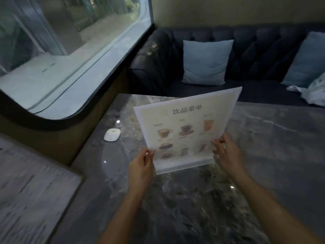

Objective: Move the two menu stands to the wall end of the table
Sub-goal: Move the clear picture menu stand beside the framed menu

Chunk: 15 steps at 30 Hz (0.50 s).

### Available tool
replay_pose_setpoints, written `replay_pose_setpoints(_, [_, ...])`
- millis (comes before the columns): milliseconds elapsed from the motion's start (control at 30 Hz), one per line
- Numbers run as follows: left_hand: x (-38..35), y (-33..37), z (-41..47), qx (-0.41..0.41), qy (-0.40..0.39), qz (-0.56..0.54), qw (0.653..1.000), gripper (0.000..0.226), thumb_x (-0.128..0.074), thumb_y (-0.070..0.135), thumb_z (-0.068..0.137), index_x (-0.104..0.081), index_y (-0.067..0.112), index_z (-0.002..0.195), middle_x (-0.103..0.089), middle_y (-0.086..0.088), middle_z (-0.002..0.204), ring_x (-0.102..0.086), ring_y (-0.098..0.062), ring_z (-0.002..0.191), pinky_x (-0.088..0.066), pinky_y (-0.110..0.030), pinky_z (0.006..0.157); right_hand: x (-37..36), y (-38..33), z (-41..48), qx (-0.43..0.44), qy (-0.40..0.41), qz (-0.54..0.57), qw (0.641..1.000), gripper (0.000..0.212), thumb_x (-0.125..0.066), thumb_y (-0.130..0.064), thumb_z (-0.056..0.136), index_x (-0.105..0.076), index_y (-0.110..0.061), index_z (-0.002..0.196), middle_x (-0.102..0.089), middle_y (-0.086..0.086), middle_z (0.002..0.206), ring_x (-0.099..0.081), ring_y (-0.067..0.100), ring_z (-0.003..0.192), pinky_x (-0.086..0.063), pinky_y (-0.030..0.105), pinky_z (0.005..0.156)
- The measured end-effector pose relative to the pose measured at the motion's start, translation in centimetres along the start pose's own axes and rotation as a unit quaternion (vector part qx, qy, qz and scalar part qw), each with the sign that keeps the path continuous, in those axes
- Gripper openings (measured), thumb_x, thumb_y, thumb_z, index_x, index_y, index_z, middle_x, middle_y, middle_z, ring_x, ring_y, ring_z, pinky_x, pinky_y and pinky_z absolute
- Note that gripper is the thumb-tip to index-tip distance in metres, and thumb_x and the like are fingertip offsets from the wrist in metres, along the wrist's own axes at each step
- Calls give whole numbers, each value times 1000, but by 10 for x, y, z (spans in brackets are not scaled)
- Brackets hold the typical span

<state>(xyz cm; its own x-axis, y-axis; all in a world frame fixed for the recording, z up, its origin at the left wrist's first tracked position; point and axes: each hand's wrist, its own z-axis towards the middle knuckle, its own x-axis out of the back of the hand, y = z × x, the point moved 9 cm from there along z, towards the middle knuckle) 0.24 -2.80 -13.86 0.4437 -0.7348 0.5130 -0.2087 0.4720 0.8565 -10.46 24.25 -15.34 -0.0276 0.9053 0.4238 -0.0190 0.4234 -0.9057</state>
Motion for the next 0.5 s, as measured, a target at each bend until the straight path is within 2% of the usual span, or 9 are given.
replay_pose_setpoints(133, [54, -26, 20, 16, 38, 6, 999, 17, -49, 26, 92, -62, 16, 88, -69, -8, 82, -64, -22, 74, -52, -45, 71, -63, -32, 11, 6, -25, 21, 999, 11, -48, -20, 92, -49, -12, 99, -59, 16, 104, -60, 32, 90, -52, 39, 74])
replay_pose_setpoints(267, [107, -52, 39, 38, 89, 4, 995, 16, -51, 24, 92, -61, 16, 82, -67, -5, 75, -63, -19, 68, -51, -40, 64, -125, -67, 22, 33, -60, 61, 996, 14, -47, -16, 92, -51, -12, 105, -58, 13, 104, -58, 33, 95, -54, 51, 80])
replay_pose_setpoints(333, [132, -63, 47, 41, 108, 24, 993, 16, -50, 26, 92, -57, 21, 79, -66, -3, 74, -61, -14, 66, -48, -34, 60, -156, -81, 27, 51, -80, 56, 994, 12, -47, -19, 92, -51, -21, 103, -58, 6, 102, -59, 29, 94, -55, 46, 76])
replay_pose_setpoints(400, [153, -78, 55, 57, 122, 30, 990, 16, -48, 26, 93, -57, 19, 81, -68, -6, 80, -62, -19, 71, -50, -38, 65, -186, -93, 35, 64, -95, 46, 992, 9, -47, -23, 91, -49, -29, 98, -59, 4, 100, -60, 26, 91, -56, 44, 73])
replay_pose_setpoints(500, [179, -100, 63, 90, 148, 21, 985, 15, -47, 28, 93, -57, 21, 84, -69, -9, 88, -63, -24, 78, -53, -45, 73, -229, -110, 49, 84, -130, 58, 986, 6, -49, -20, 91, -50, -25, 94, -58, 2, 93, -60, 25, 87, -56, 49, 74])
